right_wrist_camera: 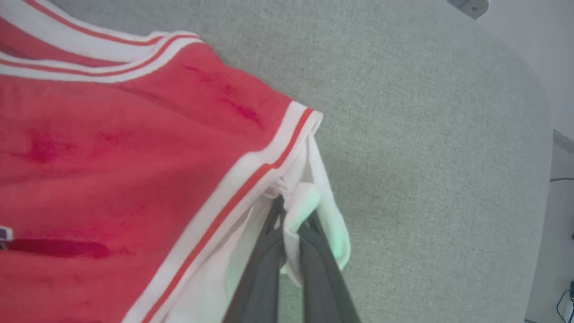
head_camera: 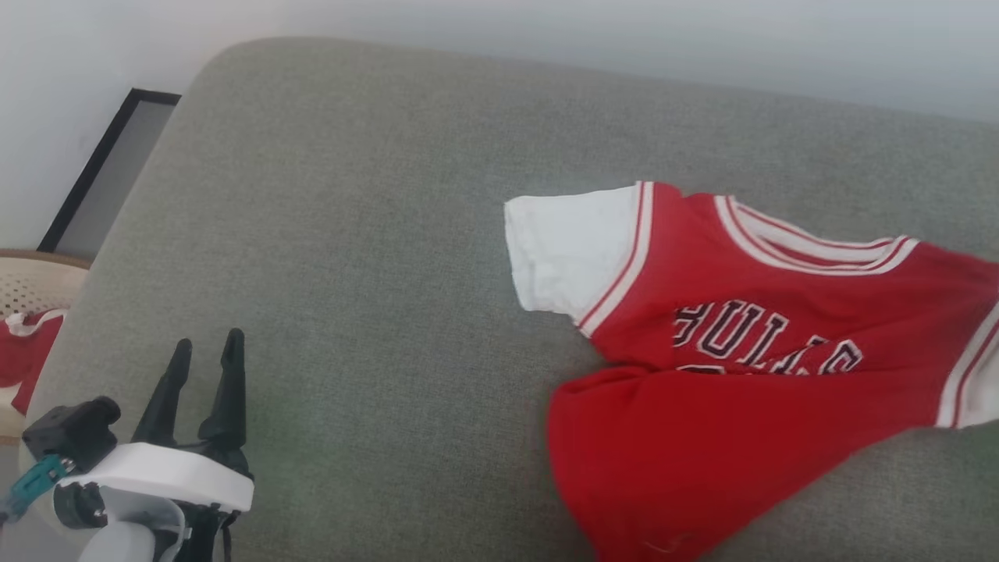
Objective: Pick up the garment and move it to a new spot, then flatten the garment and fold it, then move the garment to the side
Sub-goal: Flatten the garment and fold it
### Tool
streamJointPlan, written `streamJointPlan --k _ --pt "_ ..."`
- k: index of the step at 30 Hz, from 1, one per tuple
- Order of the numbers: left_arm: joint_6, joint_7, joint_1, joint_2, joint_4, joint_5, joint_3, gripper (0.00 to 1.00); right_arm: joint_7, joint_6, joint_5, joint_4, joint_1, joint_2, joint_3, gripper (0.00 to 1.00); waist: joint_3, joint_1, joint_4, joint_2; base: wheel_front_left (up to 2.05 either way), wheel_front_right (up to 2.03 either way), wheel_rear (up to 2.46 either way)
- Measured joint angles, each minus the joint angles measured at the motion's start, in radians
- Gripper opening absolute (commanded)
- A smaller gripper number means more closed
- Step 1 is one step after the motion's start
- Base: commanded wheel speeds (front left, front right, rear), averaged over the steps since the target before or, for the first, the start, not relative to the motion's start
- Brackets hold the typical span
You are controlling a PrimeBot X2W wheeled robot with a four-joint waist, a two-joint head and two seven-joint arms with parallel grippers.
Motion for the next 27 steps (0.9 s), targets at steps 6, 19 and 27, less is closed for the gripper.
streamJointPlan --k 6,19,27 --pt "-0.008 0.000 -0.020 -0.010 0.013 0.004 -0.007 1.00 -0.050 0.000 -0.002 0.128 -0.055 0.029 -0.002 0.00 0.018 0.0000 0.006 0.0000 0.00 0.00 0.00" --pt "-0.013 0.000 -0.039 0.008 0.030 0.023 -0.008 1.00 -0.115 -0.001 0.024 0.267 -0.131 0.066 0.064 1.00 -0.005 0.0000 -0.019 0.0000 0.00 0.00 0.00" --pt "0.001 0.026 -0.026 0.046 -0.003 0.027 0.000 1.00 -0.218 -0.001 0.065 0.188 -0.131 0.085 0.097 1.00 -0.050 0.0000 -0.084 0.0000 0.00 0.00 0.00"
